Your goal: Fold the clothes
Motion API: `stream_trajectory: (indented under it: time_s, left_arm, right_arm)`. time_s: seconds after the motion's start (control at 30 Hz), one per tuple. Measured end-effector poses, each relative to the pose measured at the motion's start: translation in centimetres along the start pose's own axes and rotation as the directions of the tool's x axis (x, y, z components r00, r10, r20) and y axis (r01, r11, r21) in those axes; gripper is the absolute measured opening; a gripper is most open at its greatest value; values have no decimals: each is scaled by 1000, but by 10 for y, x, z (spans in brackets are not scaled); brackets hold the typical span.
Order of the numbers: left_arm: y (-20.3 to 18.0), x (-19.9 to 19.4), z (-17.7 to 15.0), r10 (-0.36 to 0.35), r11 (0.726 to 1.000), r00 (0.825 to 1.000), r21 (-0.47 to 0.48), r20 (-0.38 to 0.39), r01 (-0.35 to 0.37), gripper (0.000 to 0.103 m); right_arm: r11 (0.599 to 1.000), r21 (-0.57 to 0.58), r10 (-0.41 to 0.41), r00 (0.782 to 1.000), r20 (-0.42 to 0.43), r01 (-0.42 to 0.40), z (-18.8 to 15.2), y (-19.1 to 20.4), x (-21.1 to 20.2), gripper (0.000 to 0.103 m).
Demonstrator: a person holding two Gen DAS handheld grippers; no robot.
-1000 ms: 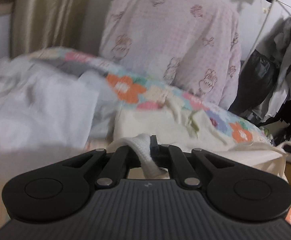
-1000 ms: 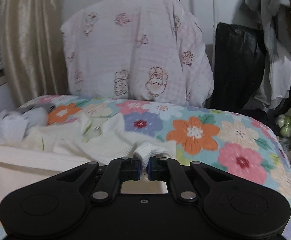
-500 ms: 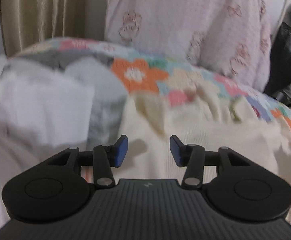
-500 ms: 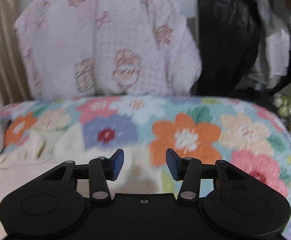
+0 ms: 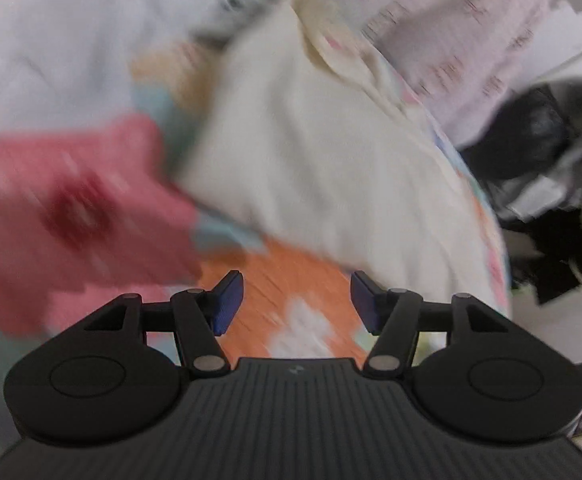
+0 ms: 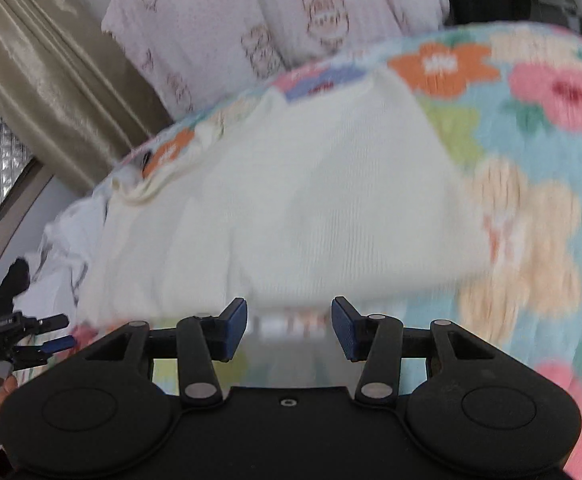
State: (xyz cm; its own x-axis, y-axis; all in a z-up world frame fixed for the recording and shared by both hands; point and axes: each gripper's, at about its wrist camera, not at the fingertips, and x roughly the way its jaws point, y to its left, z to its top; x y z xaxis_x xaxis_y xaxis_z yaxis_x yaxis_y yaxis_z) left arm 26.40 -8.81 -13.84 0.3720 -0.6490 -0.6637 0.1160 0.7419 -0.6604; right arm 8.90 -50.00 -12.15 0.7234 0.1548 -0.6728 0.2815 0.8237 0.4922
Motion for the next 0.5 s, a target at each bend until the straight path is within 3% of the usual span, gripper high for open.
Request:
stream_trajectory:
  time_s: [0.07, 0.17, 0.23, 0.3, 0.5]
  left_arm:
    - [-1, 10, -12, -12, 999, 1000, -31, 18, 13, 58]
    - [16, 14, -19, -5, 989, 990, -147, 141, 26, 60]
    - [32, 10, -22, 37, 971, 974, -238, 225, 19, 60]
    - [45, 1, -22, 27, 962, 950, -265, 311, 60, 60]
    - [49, 20, -11, -16, 967, 944, -237, 329, 99, 60]
  right_arm:
    - [999, 34, 3, 1000, -9, -2, -13, -4, 7, 53]
    - [993, 120, 9, 1000, 23, -12, -26, -16, 13, 53]
    - [981, 193, 1, 995, 99, -20, -26, -28, 13, 54]
    - [968, 248, -12, 985, 175, -32, -22, -39, 12, 61]
    - [933, 351, -15, 968, 249, -76, -3, -61, 24, 76]
